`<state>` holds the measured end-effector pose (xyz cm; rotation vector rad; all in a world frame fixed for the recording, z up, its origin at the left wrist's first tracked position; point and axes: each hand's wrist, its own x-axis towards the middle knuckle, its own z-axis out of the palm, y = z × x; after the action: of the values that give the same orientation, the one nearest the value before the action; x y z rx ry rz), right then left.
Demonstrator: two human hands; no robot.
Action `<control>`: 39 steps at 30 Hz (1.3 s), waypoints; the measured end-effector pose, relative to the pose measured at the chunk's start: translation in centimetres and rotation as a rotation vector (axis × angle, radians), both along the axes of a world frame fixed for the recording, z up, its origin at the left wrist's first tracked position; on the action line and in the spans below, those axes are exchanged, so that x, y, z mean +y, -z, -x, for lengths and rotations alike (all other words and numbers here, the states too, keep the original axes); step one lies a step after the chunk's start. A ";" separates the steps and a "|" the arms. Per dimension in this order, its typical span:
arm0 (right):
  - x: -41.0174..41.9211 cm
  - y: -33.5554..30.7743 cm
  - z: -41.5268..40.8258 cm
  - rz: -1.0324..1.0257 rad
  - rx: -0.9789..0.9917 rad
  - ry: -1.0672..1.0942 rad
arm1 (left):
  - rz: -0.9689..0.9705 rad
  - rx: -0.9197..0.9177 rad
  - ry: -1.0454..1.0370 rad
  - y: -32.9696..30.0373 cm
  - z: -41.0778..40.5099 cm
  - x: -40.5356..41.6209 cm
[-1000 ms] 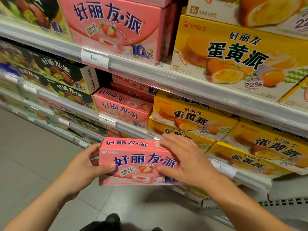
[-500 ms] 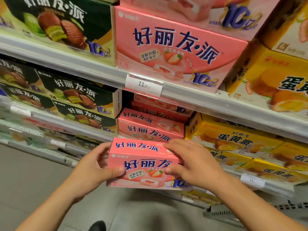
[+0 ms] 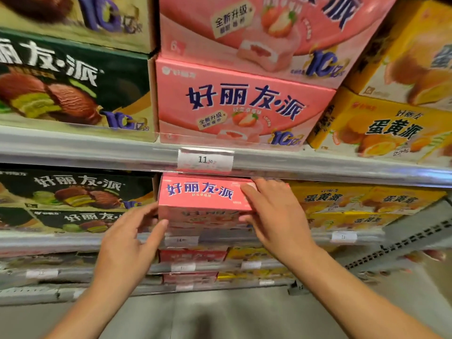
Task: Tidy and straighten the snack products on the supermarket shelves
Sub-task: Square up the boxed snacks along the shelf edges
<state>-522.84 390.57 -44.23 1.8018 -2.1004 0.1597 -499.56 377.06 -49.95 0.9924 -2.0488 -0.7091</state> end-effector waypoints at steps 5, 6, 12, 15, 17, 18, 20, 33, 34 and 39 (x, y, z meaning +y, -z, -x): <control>-2.0 0.0 0.1 -0.008 0.014 0.086 | 0.080 -0.048 -0.013 -0.2 0.1 -0.6; -2.4 -0.1 0.1 -0.021 0.010 0.101 | 0.185 -0.069 0.007 -0.2 0.2 -0.6; -3.9 -0.3 1.0 -0.049 -0.088 0.092 | 0.638 -0.316 0.145 -0.5 2.7 -0.8; -4.5 -0.3 1.4 -0.084 -0.141 0.091 | 0.659 -0.417 0.098 -1.1 4.4 -1.6; -4.7 -0.4 1.5 -0.109 -0.150 0.096 | 0.647 -0.474 0.083 -1.4 5.1 -2.1; -4.8 -0.4 1.5 -0.118 -0.155 0.096 | 0.641 -0.495 0.078 -1.5 5.3 -2.3; -4.9 -0.4 1.5 -0.122 -0.162 0.092 | 0.647 -0.514 0.064 -1.5 5.6 -2.6; -5.7 -0.6 1.7 -0.169 -0.164 0.145 | 0.718 -0.487 0.007 -2.2 6.1 -3.3; -5.7 -0.6 1.7 -0.166 -0.168 0.146 | 0.717 -0.487 0.002 -2.1 6.1 -3.3; -6.1 -0.1 2.1 -0.200 -0.230 0.176 | 0.724 -0.481 -0.028 -1.5 6.3 -3.4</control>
<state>-524.95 384.51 -44.08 1.7668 -2.5042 0.1188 -505.83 373.61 -48.44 0.7915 -2.4080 0.3321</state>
